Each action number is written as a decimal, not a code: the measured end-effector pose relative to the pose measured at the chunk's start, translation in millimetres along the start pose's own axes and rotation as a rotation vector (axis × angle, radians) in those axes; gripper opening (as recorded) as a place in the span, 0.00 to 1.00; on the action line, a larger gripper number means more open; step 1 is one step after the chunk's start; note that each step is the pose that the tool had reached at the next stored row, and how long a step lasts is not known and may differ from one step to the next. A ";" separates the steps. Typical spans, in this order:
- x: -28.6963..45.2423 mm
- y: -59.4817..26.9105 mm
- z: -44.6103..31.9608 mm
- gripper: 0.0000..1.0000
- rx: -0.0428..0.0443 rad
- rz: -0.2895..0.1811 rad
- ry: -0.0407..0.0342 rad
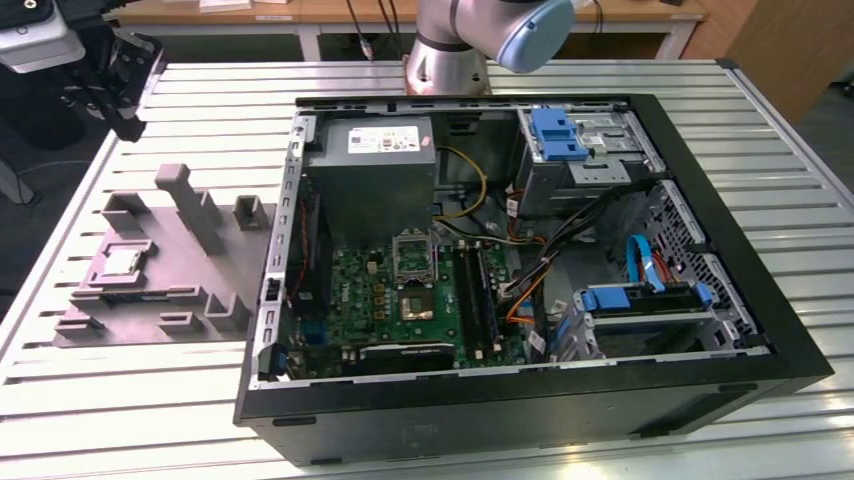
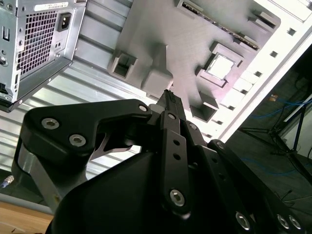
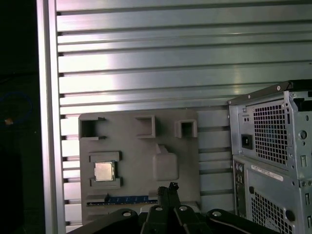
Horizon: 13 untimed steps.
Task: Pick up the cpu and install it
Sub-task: 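Reach for the cpu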
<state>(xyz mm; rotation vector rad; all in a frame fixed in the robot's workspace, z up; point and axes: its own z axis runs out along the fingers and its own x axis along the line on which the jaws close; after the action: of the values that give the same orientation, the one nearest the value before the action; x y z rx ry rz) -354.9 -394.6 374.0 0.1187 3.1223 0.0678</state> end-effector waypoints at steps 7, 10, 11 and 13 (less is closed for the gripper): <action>2.2 -0.2 0.0 0.11 0.0000 0.000 0.0000; 3.1 -0.2 0.0 0.11 0.0000 0.000 0.0000; 3.4 -0.3 0.0 0.11 0.0000 0.000 0.0001; 4.0 -0.3 0.0 0.11 0.0000 0.000 0.0000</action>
<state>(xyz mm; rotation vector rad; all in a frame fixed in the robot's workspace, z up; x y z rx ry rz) -358.9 -394.6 373.9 0.1187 3.1223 0.0678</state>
